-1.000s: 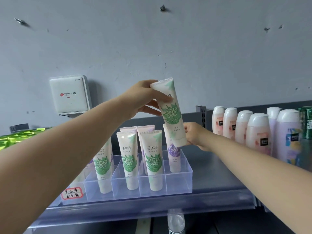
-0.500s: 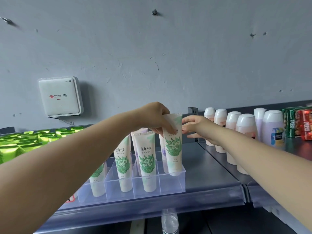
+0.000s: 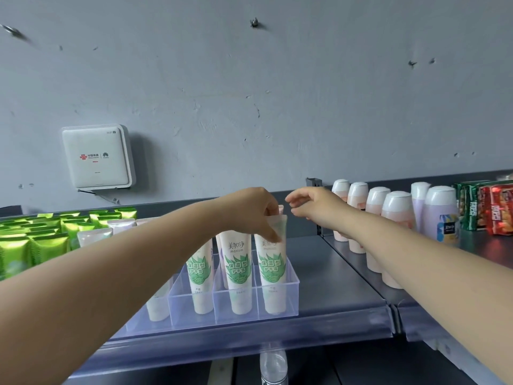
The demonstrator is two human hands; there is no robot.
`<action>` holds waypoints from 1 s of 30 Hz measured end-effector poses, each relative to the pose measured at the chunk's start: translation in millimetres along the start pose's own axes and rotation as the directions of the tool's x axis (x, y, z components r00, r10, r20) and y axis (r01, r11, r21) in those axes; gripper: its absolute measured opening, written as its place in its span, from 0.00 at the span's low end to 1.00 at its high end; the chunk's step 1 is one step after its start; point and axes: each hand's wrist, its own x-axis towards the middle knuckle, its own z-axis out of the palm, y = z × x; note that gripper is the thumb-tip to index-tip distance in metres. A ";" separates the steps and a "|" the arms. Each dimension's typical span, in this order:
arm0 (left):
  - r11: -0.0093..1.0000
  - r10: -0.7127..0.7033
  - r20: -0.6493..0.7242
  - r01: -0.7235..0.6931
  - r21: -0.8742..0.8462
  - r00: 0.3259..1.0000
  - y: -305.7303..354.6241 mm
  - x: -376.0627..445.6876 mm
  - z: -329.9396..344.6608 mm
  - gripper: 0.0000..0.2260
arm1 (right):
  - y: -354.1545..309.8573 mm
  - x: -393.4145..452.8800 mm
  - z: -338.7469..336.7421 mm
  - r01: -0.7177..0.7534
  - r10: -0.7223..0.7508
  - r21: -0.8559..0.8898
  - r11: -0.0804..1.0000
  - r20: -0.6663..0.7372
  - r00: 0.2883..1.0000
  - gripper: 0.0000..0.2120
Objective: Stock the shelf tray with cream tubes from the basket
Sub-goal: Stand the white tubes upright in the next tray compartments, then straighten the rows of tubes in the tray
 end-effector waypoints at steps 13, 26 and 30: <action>0.979 -0.135 -0.369 0.066 -0.192 0.919 -40.9 -63.1 -21.7 0.10 | -66.0 -14.6 20.1 0.325 -0.351 -0.156 0.933 -0.188 0.917 0.11; 0.904 -0.164 -0.506 0.334 0.266 0.847 -135.3 -185.4 -57.8 0.18 | -175.9 -39.8 97.8 0.469 -0.585 -0.590 0.658 -0.008 0.811 0.15; 0.835 -0.243 -0.473 0.431 0.342 0.847 -169.6 -237.2 -66.3 0.20 | -216.6 -52.5 144.8 0.481 -0.577 -0.670 0.566 0.094 0.811 0.18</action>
